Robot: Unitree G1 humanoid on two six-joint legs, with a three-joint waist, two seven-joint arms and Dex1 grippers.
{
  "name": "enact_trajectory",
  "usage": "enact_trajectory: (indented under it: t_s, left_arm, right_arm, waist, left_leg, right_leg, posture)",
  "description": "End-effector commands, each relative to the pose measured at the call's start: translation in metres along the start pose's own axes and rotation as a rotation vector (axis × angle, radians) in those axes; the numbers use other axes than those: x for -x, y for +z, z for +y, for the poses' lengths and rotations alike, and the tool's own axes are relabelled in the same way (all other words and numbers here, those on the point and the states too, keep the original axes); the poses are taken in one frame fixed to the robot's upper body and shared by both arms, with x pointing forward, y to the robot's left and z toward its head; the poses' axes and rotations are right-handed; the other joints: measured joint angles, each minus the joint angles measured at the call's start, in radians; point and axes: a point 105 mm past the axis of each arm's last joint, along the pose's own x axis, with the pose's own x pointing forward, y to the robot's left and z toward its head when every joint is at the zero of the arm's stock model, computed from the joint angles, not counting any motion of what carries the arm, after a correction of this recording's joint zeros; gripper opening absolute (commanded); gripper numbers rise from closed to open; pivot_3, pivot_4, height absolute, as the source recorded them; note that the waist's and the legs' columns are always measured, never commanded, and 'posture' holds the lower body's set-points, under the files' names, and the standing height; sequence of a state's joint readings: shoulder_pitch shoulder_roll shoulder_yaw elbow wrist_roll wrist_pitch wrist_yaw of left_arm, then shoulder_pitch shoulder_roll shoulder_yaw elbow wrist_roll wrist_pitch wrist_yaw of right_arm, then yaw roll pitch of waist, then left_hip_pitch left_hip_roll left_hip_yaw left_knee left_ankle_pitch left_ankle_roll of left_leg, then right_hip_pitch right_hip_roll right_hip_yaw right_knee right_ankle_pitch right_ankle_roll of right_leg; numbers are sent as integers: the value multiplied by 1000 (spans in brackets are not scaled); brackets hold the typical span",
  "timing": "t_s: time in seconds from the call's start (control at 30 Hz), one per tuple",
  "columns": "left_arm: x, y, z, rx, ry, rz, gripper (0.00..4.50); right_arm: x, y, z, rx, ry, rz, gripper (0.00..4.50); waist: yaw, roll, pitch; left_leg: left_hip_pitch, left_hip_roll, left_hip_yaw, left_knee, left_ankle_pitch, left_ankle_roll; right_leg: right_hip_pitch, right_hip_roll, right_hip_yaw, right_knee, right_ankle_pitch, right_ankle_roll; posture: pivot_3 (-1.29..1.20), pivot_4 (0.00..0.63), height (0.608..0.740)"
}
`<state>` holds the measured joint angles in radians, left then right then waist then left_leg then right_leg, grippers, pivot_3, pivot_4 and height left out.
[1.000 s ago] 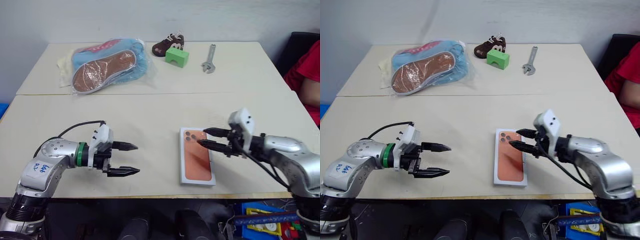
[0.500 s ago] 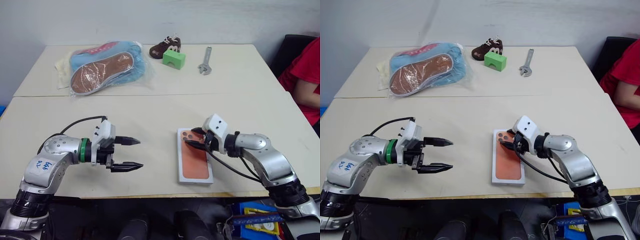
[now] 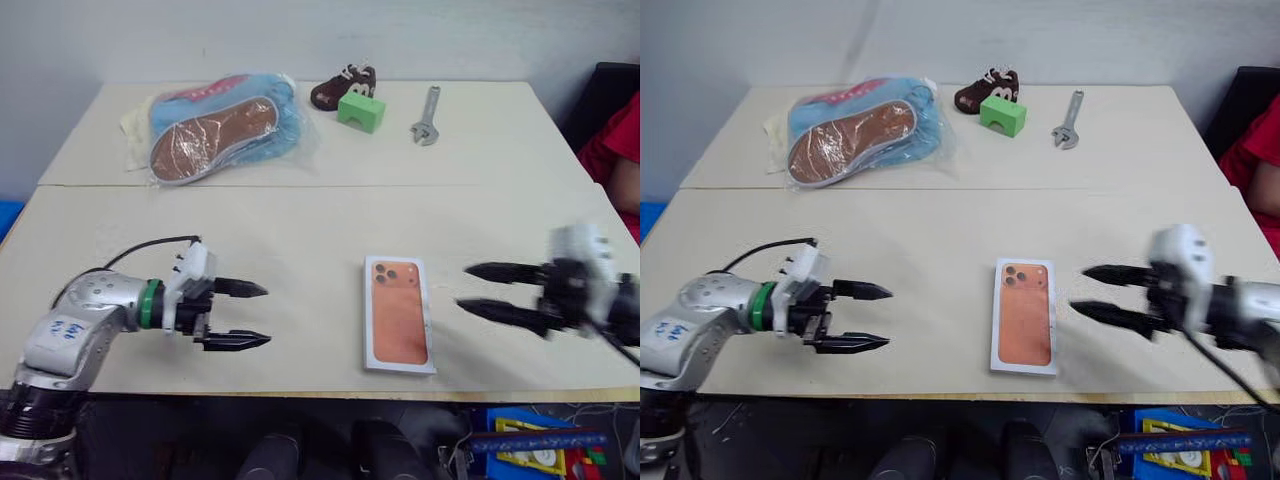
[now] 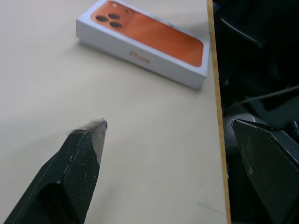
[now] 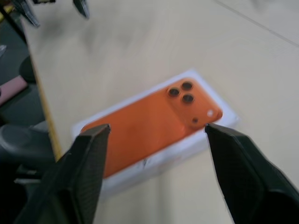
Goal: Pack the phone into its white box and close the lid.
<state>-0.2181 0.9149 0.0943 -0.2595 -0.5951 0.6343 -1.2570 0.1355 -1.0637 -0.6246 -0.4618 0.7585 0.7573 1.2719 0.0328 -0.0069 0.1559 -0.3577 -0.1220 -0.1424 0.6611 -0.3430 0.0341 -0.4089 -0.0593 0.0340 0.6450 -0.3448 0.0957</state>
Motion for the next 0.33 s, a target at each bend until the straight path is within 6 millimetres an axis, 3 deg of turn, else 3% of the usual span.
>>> enact_trajectory:
  t_s: [0.03, 0.17, 0.33]
  left_arm:
    - [19, 12, -9, -6, -20, -1, 4500]
    - [33, 22, -11, 10, 2, 1, 4500]
    - [29, 25, -9, -32, 6, 16, 4500]
  right_arm:
    - [29, 2, 5, 23, 12, 29, 4491]
    - [45, -4, -3, 29, -51, 42, 4491]
    - [40, -9, -13, 24, -109, 37, 4491]
  waist:
    - [-5, 0, 0]
    - [-8, 0, 1]
    - [-6, 1, 2]
  left_leg:
    - [0, 0, 0, 0, 0, 0]
    - [2, 0, 2, 0, 0, 0]
    - [2, 0, 2, 0, 0, 0]
  right_leg:
    - [0, 0, 0, 0, 0, 0]
    - [2, 0, 1, 0, 0, 0]
    - [1, 0, 1, 1, 0, 0]
  posture:
    - [0, 150, 740]
    - [0, 150, 740]
    - [0, 150, 740]
